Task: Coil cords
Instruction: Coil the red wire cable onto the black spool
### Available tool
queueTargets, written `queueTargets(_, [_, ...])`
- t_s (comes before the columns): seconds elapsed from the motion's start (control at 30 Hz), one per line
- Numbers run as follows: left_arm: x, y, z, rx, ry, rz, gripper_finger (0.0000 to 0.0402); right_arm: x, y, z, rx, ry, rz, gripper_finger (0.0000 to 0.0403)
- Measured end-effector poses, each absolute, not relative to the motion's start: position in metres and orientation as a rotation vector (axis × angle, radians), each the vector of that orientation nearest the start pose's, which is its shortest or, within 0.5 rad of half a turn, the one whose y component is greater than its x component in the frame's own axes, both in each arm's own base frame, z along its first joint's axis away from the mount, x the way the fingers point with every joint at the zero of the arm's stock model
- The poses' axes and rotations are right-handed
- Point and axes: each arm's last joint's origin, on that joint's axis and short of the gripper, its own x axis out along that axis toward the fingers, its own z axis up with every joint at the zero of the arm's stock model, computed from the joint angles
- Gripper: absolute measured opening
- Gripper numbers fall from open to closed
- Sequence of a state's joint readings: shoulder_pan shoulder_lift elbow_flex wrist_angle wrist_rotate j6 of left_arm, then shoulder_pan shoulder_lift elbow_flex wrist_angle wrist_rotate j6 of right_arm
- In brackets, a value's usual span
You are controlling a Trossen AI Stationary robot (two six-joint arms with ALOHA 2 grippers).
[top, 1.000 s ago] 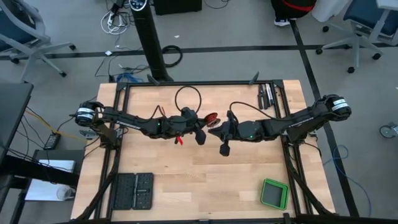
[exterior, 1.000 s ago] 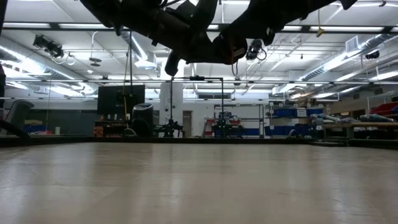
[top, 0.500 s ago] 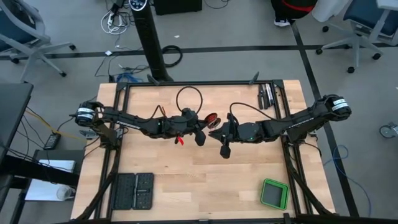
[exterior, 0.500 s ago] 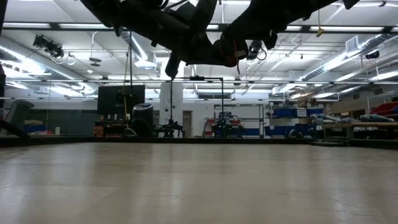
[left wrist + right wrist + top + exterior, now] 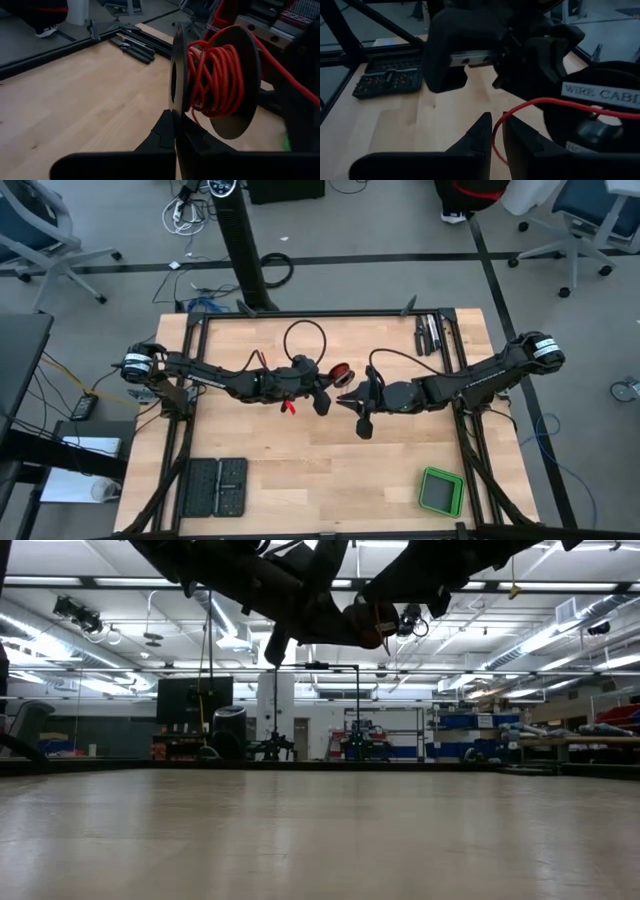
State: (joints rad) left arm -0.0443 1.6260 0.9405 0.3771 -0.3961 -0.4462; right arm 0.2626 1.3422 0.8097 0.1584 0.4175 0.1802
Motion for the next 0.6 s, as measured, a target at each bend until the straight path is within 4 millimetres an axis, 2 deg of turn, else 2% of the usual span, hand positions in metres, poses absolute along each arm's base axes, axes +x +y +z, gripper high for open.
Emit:
queueTargets(0.13, [0.353,-0.001,0.232,-0.378,0.195,0.422,0.0001,0.284,0.063,0.254,0.050,0.330,-0.185,0.0045])
queueTargets(0.37, [0.354,-0.002,0.238,-0.389,0.133,0.409,0.0001,0.292,0.065,0.240,0.016,0.359,-0.202,0.0048])
queueTargets(0.6, [0.355,-0.002,0.230,-0.293,0.192,0.422,0.0001,0.292,0.066,0.250,0.008,0.306,-0.218,0.0052])
